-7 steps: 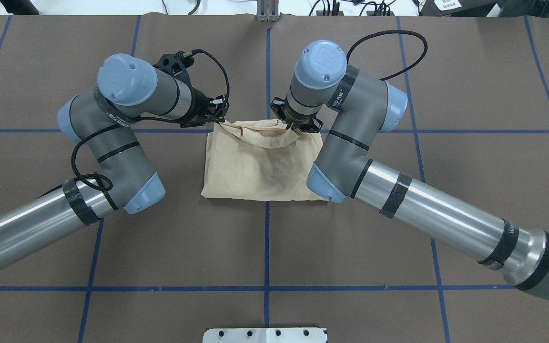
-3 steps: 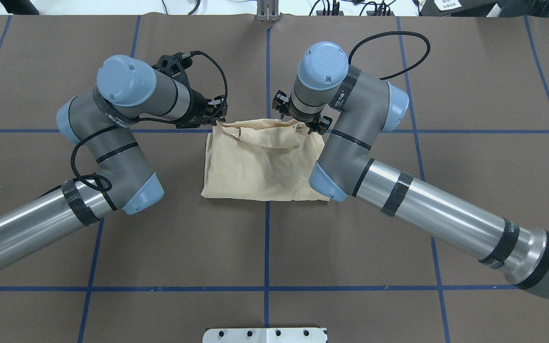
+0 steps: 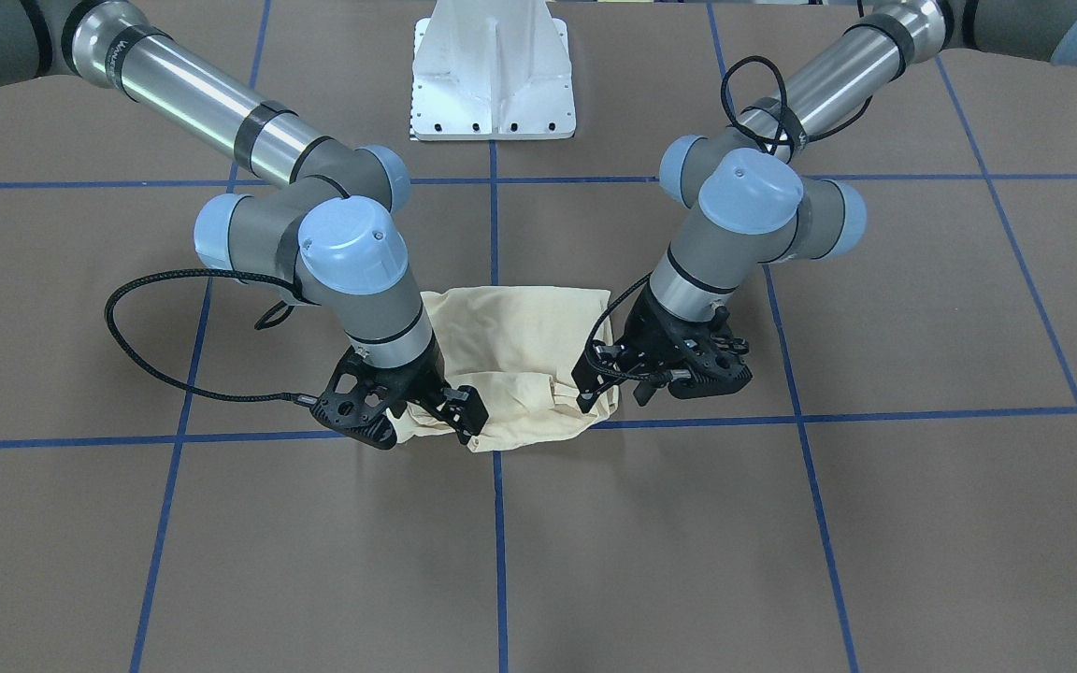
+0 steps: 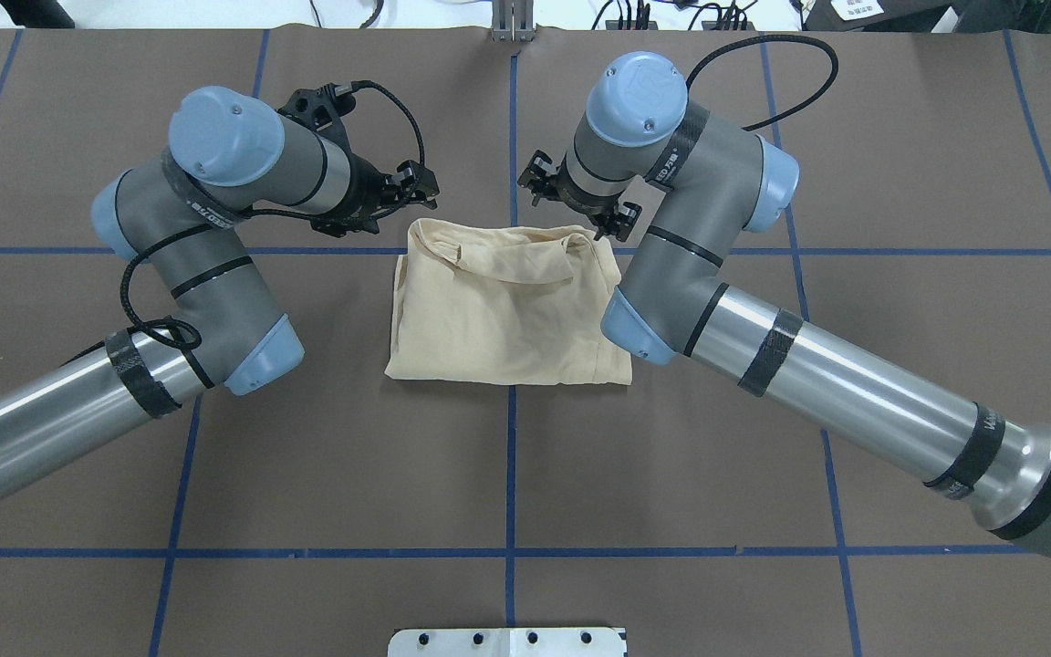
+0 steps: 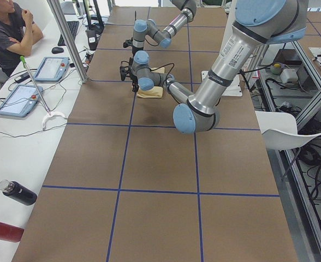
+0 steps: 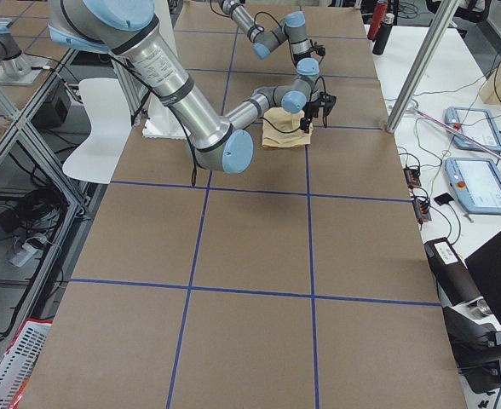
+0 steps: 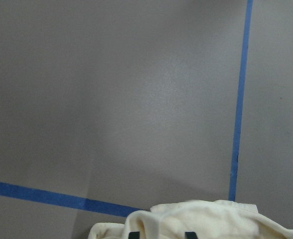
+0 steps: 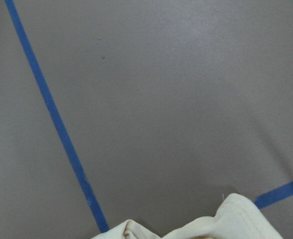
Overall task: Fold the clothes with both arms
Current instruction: 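Press the folded shirt's top with the right gripper while the left arm withdraws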
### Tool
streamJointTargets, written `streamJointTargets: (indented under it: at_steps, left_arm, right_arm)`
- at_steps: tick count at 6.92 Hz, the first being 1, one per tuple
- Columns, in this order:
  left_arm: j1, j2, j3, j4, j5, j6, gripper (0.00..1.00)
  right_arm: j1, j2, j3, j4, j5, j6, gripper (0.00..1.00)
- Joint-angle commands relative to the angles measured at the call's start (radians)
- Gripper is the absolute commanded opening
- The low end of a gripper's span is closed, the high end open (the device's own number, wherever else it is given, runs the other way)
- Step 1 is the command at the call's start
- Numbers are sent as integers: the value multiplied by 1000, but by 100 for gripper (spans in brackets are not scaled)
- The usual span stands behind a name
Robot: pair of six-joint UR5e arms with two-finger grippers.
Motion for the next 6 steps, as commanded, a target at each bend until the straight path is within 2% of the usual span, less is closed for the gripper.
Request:
streamJointTargets:
  at_steps: [1,3,6]
  left_arm:
    - [-58,66,-47,12,-47,89,100]
    - [-89,111,-93,34,-59,120,100]
    - [-133,134,-98,53,-75,197,100]
  right_arm:
    - [-2,2,17,4,38,-101,100]
    - [-35,-3,39,-5,40,-149,100]
    - [-141,12,122,-151,-9,-204,100]
